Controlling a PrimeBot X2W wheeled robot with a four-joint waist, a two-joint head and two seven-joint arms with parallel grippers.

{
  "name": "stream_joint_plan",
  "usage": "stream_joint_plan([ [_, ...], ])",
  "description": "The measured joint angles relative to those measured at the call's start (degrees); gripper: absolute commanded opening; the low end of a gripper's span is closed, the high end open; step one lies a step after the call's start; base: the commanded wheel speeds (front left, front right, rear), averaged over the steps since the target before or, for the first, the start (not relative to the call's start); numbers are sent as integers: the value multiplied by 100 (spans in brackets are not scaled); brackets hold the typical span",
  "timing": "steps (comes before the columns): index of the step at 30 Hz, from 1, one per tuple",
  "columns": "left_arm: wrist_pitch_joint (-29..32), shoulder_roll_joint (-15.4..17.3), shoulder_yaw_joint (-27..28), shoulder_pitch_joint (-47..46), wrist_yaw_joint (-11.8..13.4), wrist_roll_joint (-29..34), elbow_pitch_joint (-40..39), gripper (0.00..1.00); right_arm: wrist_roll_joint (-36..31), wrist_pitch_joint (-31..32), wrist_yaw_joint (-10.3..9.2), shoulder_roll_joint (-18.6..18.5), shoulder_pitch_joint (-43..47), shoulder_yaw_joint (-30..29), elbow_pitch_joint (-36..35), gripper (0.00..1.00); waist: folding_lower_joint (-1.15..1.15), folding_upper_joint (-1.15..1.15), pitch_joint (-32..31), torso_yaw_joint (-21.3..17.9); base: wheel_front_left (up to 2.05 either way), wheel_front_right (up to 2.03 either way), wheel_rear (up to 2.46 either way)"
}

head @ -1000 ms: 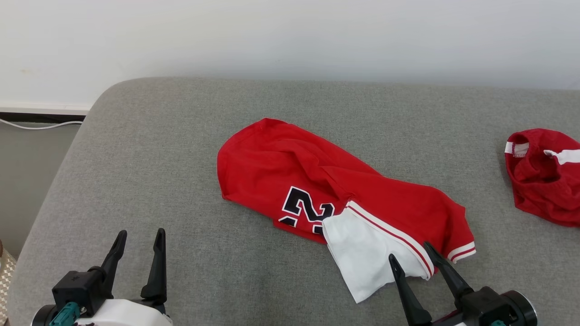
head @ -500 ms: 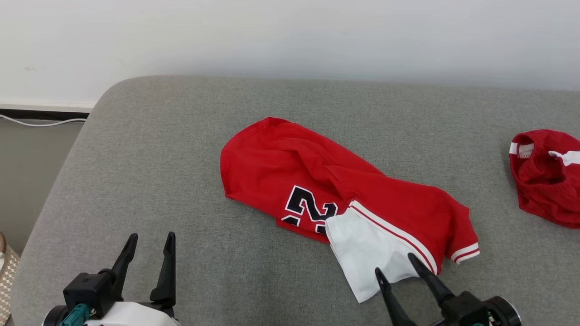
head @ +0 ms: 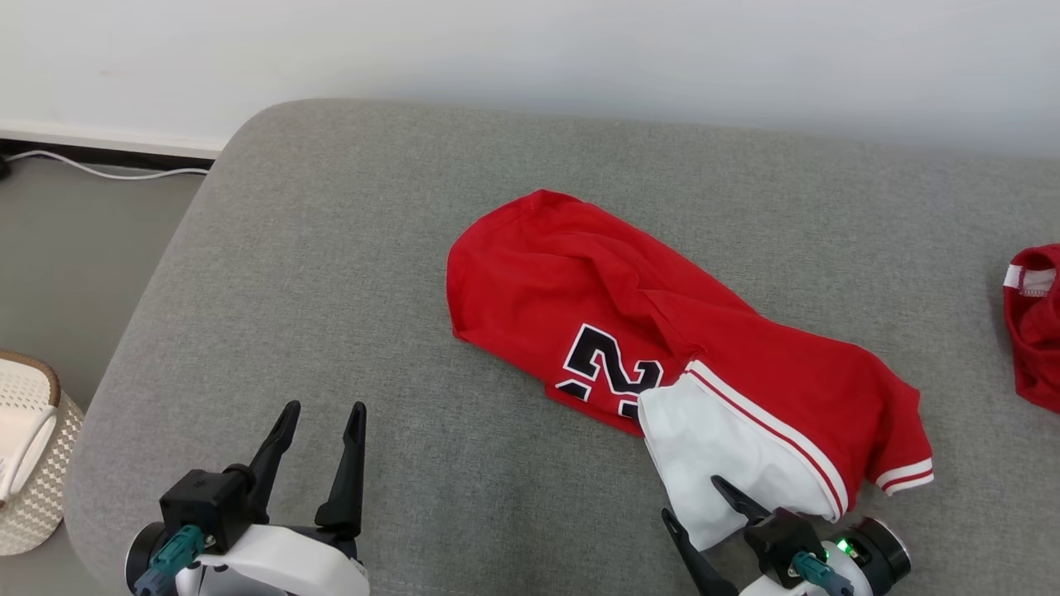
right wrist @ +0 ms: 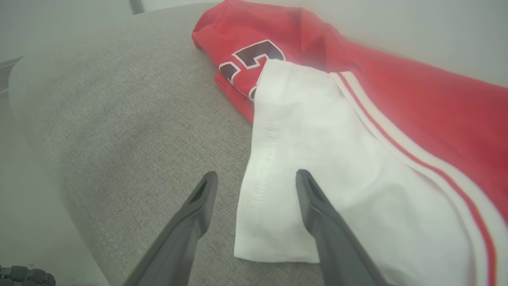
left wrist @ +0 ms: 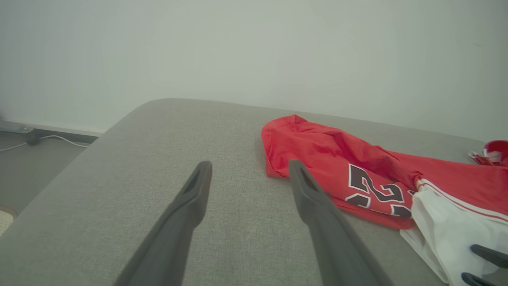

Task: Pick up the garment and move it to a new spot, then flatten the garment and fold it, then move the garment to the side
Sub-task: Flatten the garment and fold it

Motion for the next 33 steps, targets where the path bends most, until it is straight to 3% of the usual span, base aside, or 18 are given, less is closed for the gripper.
stream_joint_plan([
  [6, -1, -130, 3, -32, -99, 19, 138, 100, 0, -60, 0, 33, -298, -1, 710, 100, 0, 0, 76, 183, 0, 0, 0],
  [7, -1, -152, 4, -32, -109, 37, 149, 100, 0, -83, 0, 46, -336, -7, 802, 78, 0, 0, 88, 199, 0, 0, 0],
  [8, -1, -167, 9, -35, -148, 51, 157, 100, 0, -118, 0, 67, -368, -27, 881, 43, 0, 0, 100, 212, 0, 0, 0],
  [9, -1, -181, 14, -38, -149, 51, 160, 100, 1, -133, 0, 91, -389, -63, 943, 43, 0, 0, 112, 223, 0, 0, 0],
  [10, -1, -194, 30, -40, -151, 52, 168, 100, 3, -164, 0, 108, -410, -80, 1012, 25, 0, 0, 118, 232, 0, 0, 0],
  [11, -1, -200, 46, -41, -166, 58, 176, 100, 3, -183, 0, 122, -425, -104, 1066, 0, 0, 0, 120, 236, 0, 0, 0],
  [20, -1, -277, 185, -40, -249, 166, 196, 100, 151, -360, 0, 164, -538, -177, 1192, 0, 0, 0, 125, 181, 0, 0, 0],
  [33, -1, -348, 241, -30, -303, 250, 253, 100, 324, -457, 0, -86, -600, -375, -309, 0, 0, 0, 73, 81, 0, 0, 0],
])
